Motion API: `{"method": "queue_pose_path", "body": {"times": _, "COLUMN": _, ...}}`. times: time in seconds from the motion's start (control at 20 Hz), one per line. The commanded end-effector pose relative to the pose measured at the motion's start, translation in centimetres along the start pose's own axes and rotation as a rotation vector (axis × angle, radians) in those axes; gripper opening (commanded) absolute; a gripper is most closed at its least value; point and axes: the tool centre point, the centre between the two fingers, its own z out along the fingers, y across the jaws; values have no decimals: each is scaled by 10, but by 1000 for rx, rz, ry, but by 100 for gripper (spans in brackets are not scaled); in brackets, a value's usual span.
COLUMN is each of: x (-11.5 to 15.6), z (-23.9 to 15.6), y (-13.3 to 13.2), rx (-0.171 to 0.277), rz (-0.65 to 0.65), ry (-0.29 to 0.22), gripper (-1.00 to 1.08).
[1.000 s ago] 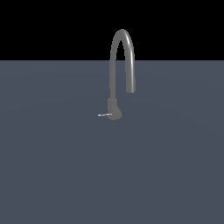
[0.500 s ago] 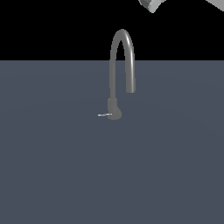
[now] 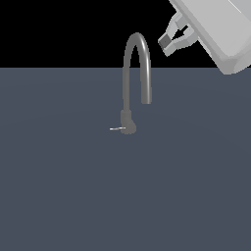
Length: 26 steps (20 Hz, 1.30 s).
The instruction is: Turn on the faucet by rotating a designated handle.
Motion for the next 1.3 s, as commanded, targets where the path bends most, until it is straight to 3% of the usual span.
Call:
{"method": "queue_pose_path", "body": {"times": 0.0, "x": 8, "z": 7, "y": 6, "rx": 46, "rz": 51, "ry": -2, "gripper": -100}}
{"method": "queue_pose_path", "body": {"times": 1.25, "x": 57, "z": 79, "y": 48, "rx": 417, "rz": 449, "ry": -29, "gripper": -100}}
